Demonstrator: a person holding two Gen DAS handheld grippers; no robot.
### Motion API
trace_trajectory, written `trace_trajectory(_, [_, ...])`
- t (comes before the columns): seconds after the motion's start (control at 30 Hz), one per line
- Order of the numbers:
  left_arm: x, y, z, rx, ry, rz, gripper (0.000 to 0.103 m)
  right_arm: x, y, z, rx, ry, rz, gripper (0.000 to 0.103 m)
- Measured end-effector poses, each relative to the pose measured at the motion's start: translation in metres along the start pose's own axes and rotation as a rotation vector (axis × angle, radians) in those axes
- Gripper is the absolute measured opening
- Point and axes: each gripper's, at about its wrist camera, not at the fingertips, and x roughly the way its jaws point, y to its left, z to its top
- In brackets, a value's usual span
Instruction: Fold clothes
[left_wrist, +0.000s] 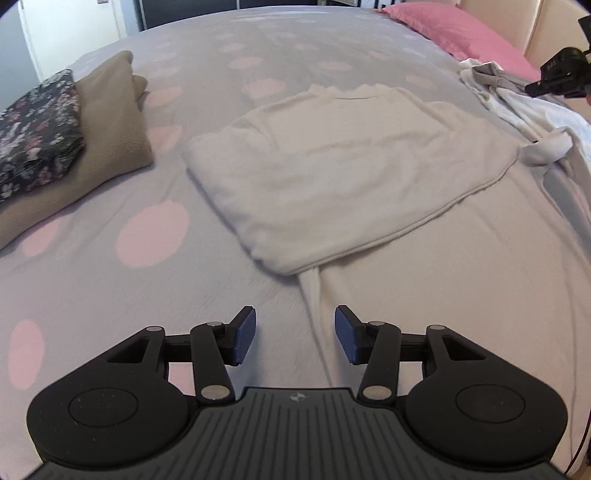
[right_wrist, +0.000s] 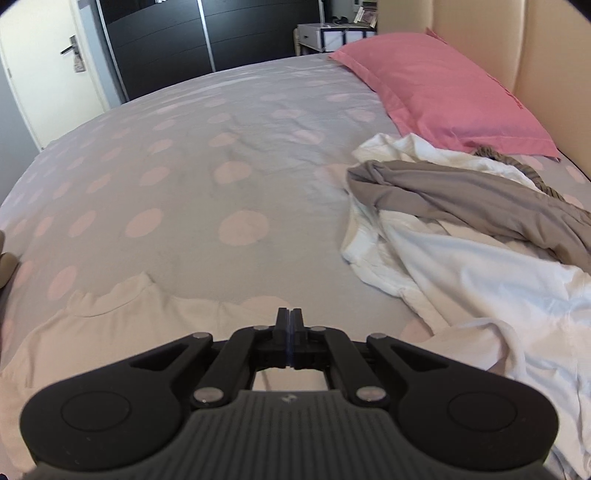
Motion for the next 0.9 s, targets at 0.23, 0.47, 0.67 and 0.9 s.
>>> trace_trajectory(0.23, [0.017,-0.004,0.007,-0.006,0.000,0.016,0.048,0.024,0.010,-0.026,-0.048,0.129,0.089,0.008])
trace_trajectory(0.47, [0.025,-0.001,0.011,-0.032,-0.011,0.036,0.048,0.052,0.007,-0.051,-0.055,0.225,0.108,0.030])
trace_trajectory(0.67, [0.027,0.000,0.009,-0.046,-0.035,0.056,0.048,0.056,-0.003,-0.058,0.053,0.237,0.161,0.016])
trace_trajectory(0.9, [0.027,0.000,0.009,-0.053,-0.058,0.078,0.048,0.015,-0.010,-0.033,0.115,0.087,0.102,0.009])
